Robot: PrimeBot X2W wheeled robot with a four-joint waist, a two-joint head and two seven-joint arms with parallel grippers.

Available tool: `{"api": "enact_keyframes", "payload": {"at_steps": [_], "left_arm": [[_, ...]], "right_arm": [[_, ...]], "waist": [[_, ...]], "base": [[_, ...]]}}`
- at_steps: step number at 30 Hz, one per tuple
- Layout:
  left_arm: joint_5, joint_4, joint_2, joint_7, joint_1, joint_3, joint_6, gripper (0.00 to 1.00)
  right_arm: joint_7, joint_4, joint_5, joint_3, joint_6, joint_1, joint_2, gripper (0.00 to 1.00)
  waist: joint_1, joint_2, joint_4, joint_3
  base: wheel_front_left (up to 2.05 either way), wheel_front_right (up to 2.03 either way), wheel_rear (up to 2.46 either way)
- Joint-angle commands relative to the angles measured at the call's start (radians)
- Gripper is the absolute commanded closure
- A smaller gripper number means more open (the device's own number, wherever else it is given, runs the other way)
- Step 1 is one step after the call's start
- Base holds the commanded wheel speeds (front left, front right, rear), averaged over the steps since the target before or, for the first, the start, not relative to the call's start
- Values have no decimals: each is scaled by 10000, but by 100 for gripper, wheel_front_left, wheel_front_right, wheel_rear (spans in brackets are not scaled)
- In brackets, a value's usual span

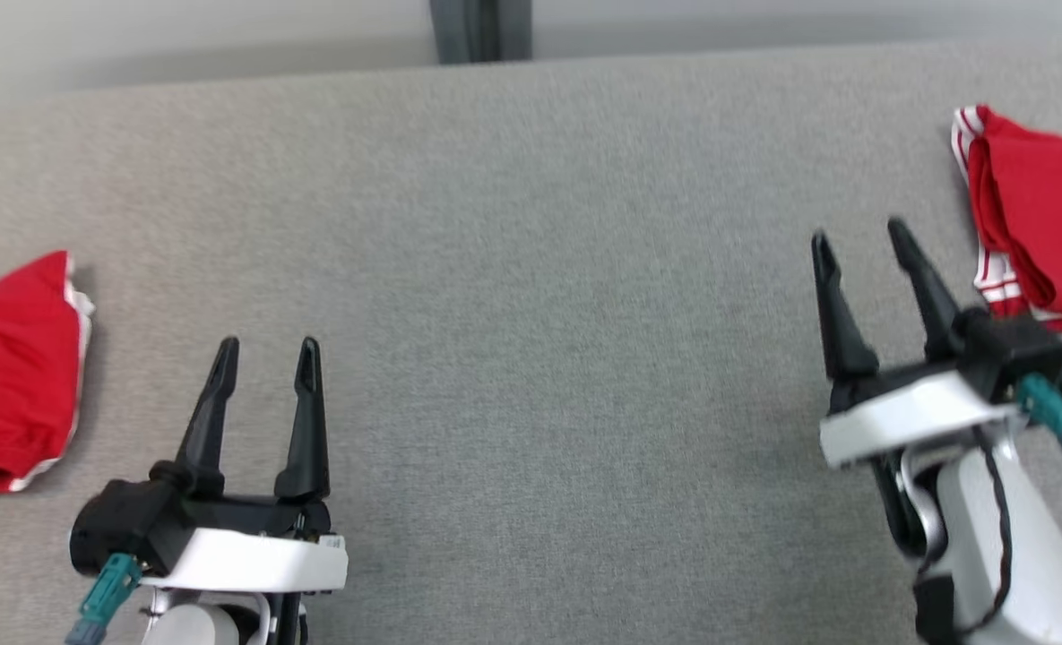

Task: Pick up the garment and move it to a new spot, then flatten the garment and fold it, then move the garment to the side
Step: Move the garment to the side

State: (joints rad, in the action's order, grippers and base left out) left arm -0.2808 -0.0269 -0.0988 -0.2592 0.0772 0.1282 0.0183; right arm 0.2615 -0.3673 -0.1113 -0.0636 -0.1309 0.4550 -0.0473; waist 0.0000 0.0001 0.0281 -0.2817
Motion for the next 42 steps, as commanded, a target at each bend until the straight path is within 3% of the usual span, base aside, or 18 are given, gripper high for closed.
{"api": "enact_keyframes", "payload": {"at_steps": [1, 10, 18, 28, 42], "left_arm": [[-284, 212, 80, -46, -155, -124, -45, 0], [-138, 813, 306, -66, -1036, -644, -110, 0], [-44, 1048, 437, -68, -1623, -946, -301, 0], [-111, 1080, 456, -69, -2320, -948, -703, 0], [417, 1405, 459, -70, -2659, -862, -465, 0]], "right_arm": [[48, 298, -161, -31, 3, -658, -84, 0], [48, 1784, -1403, -766, 3, -3441, -70, 0], [49, 2044, -1231, -458, 3, -4749, -76, 0], [49, 2371, -526, -682, 5, -5273, -83, 0], [49, 2388, -540, -770, 3, -5517, -69, 0]], "waist": [[0, -1, -370, 807], [0, -1, -319, 2072], [0, -1, -193, 2759], [0, -1, 20, 3195], [0, -1, -40, 3461]], "base": [[0, 0, 0], [0, 0, 0], [0, 0, 0], [0, 0, 0], [0, 0, 0]]}}
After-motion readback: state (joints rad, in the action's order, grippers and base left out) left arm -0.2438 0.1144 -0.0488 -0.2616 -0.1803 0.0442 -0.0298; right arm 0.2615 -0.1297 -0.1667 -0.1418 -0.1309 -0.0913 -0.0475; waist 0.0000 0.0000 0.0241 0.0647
